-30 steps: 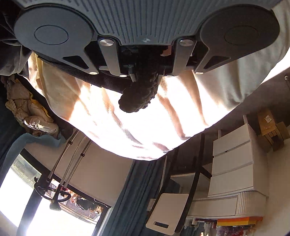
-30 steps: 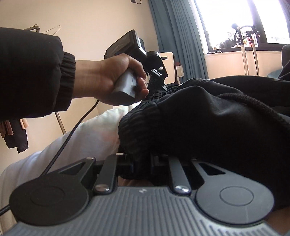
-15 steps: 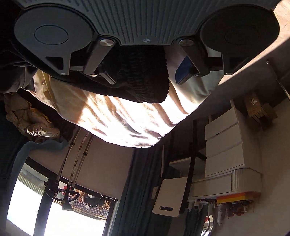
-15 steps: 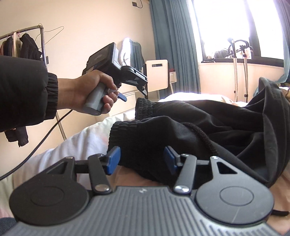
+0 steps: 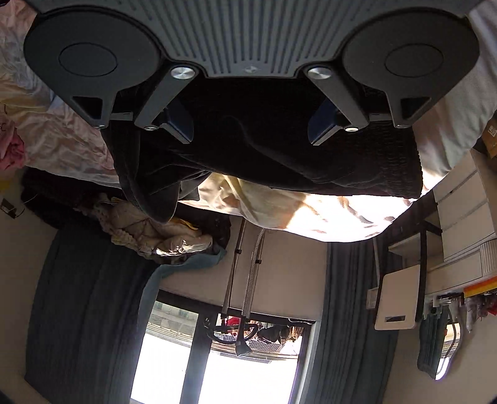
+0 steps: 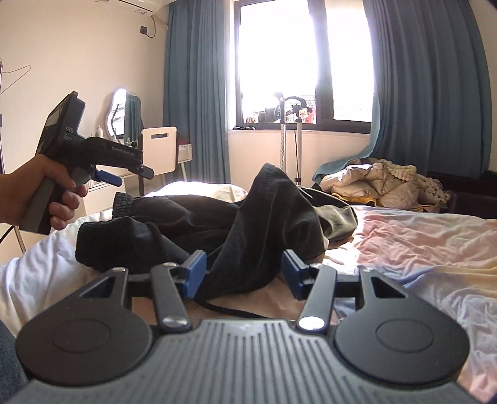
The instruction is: Fold clothes
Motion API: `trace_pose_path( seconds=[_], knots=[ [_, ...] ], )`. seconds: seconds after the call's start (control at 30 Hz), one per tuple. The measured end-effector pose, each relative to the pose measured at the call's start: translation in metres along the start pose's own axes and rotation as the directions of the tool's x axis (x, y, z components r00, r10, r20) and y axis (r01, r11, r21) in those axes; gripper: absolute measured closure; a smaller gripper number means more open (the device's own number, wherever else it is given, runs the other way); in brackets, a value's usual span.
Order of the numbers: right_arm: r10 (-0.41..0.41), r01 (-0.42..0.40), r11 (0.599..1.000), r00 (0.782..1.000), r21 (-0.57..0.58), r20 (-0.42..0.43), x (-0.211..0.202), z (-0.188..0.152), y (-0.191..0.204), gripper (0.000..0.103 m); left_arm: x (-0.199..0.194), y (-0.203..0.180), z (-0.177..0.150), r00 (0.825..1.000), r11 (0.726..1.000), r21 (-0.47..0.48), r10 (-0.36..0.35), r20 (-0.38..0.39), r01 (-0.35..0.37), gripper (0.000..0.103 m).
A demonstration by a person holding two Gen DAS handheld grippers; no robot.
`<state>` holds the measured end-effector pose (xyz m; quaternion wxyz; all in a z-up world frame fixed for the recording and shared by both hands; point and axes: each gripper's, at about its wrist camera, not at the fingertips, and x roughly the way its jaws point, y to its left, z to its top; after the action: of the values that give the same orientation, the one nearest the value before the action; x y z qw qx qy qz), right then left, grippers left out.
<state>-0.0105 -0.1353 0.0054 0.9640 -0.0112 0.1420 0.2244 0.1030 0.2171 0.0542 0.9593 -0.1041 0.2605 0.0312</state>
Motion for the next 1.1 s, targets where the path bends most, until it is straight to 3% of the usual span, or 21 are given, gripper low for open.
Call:
trace_pose_path(
  seconds=[0.17,0.33,0.53,0.67,0.7,0.77,0.8,0.87,0.93,1.1],
  knots=[
    [-0.059,0.057,0.997,0.998,0.058,0.038,-0.001,-0.014,-0.035,0.047,0.031,-0.037,-0.021,0.997,0.998,-0.04,-0.053,-0.05,0.051,0.019],
    [-0.077,0.077,0.989,0.997,0.13,-0.003,0.009,-0.018,-0.06,0.045,0.075,-0.065,-0.029,0.992,0.99,-0.106,-0.096,-0.077,0.088,0.019],
    [-0.088,0.087,0.978,0.996,0.188,-0.004,0.015,-0.015,-0.082,0.037,0.138,-0.095,-0.033,0.988,0.975,-0.202,-0.118,-0.103,0.095,0.019],
    [-0.153,0.148,0.97,0.988,0.192,0.009,0.018,-0.019,-0.098,0.037,0.174,-0.116,-0.041,0.984,0.963,-0.25,-0.133,-0.12,0.1,0.022],
    [-0.174,0.169,0.967,0.985,0.192,0.008,0.019,-0.02,-0.103,0.037,0.179,-0.125,-0.042,0.986,0.968,-0.232,-0.121,-0.118,0.091,0.025],
    [-0.191,0.184,0.956,0.982,0.228,0.008,0.02,-0.022,-0.116,0.037,0.184,-0.143,-0.045,0.99,0.981,-0.183,-0.087,-0.108,0.066,0.057],
    [-0.188,0.178,0.952,0.982,0.25,0.015,0.018,-0.022,-0.121,0.037,0.185,-0.151,-0.046,0.992,0.986,-0.157,-0.074,-0.103,0.057,0.064],
    [-0.196,0.18,0.947,0.98,0.267,0.034,0.015,-0.022,-0.127,0.037,0.182,-0.167,-0.047,0.995,0.993,-0.105,-0.066,-0.079,0.058,0.088],
    [-0.212,0.195,0.945,0.977,0.262,0.037,0.015,-0.023,-0.129,0.037,0.174,-0.177,-0.045,0.995,0.995,-0.066,-0.081,-0.054,0.078,0.095],
    [-0.215,0.201,0.941,0.976,0.272,0.025,0.013,-0.022,-0.129,0.037,0.131,-0.203,-0.049,0.979,0.977,0.056,-0.205,-0.015,0.205,0.097]
  ],
)
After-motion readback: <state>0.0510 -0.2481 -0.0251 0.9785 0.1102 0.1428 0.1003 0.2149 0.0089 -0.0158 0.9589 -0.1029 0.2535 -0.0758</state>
